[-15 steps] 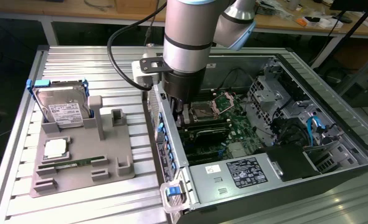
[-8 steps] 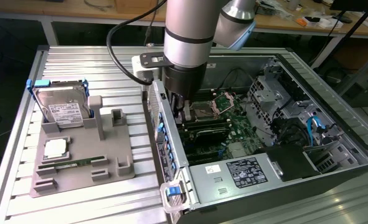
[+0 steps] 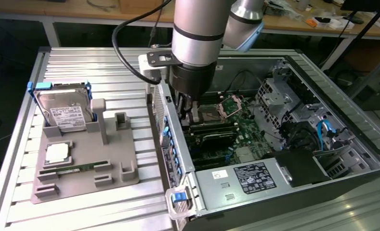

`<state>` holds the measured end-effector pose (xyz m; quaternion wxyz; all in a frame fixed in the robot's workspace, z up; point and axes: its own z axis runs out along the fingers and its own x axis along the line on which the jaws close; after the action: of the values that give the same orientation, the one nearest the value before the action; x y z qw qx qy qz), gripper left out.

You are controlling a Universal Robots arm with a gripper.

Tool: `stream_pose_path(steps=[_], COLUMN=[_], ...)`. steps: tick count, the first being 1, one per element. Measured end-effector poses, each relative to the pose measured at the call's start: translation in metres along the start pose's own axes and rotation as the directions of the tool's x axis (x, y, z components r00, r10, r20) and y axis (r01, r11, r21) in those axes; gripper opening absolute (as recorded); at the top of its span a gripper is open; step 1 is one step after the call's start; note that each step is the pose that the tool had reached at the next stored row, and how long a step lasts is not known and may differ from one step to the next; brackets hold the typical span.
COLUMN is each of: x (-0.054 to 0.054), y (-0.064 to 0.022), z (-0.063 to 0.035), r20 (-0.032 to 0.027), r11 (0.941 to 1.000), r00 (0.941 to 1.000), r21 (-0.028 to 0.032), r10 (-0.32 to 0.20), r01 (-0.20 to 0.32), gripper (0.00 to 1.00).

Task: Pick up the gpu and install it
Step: 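Press down on the gpu until it lock into place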

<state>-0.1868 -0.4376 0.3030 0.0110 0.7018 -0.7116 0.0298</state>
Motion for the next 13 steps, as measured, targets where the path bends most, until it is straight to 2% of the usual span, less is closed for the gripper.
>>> stream_pose_path(steps=[6,10,13], x=[0.0,0.0,0.0], y=[-0.0121,-0.0175,-0.0221], z=[0.0002,0.0003,0.0004], r20=[-0.0002,-0.0002,-0.0003], r11=[0.9999,0.9998,0.9996], r00=[1.0,1.0,1.0], r21=[-0.0133,-0.0188,-0.0281], r10=[-0.001,-0.001,-0.001], r01=[0.001,0.001,0.001], gripper=[0.11,0.11,0.11])
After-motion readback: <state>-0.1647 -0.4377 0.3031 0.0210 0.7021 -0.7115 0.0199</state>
